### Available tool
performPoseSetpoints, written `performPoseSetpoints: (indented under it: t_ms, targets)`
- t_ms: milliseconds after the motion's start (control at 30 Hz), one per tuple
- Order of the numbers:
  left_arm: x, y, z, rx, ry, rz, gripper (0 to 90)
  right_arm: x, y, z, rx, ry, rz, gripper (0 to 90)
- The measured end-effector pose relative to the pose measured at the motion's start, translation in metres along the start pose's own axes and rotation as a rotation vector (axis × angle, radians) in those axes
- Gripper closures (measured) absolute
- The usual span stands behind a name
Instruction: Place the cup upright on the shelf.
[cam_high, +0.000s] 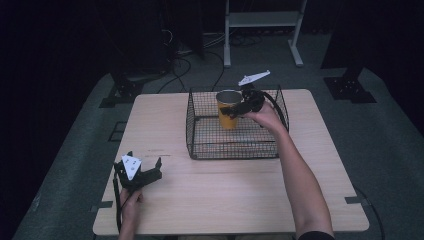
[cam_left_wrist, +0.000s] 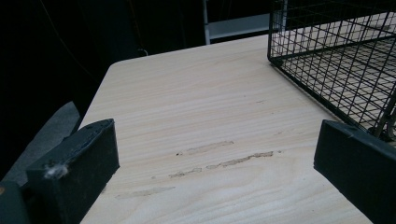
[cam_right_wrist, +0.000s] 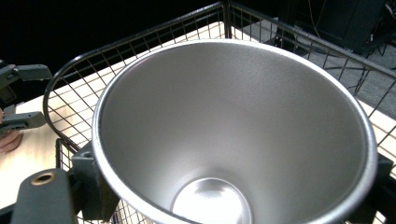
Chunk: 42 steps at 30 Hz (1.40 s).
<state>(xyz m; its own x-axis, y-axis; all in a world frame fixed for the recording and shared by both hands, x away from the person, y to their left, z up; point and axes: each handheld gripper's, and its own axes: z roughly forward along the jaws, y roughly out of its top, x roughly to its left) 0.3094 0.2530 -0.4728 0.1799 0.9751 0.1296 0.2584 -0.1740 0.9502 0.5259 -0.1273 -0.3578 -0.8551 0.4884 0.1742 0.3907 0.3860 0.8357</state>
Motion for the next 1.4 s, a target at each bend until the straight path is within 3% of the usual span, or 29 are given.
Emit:
performPoseSetpoints:
  t_ms: [567, 833, 1400]
  targets:
    - [0.0, 0.0, 0.0, -0.002, -0.002, -0.002, 0.0, -0.002, -0.006, 0.026, 0.058, 0.005, 0.01, 13.5]
    - [0.001, 0.0, 0.0, -0.003, -0.003, -0.007, 0.0, -0.006, -0.013, 0.029, 0.095, -0.032, -0.013, 13.5]
    - [0.002, 0.0, 0.0, -0.003, -0.003, -0.01, 0.0, -0.005, -0.021, 0.04, 0.155, -0.036, -0.05, 12.6]
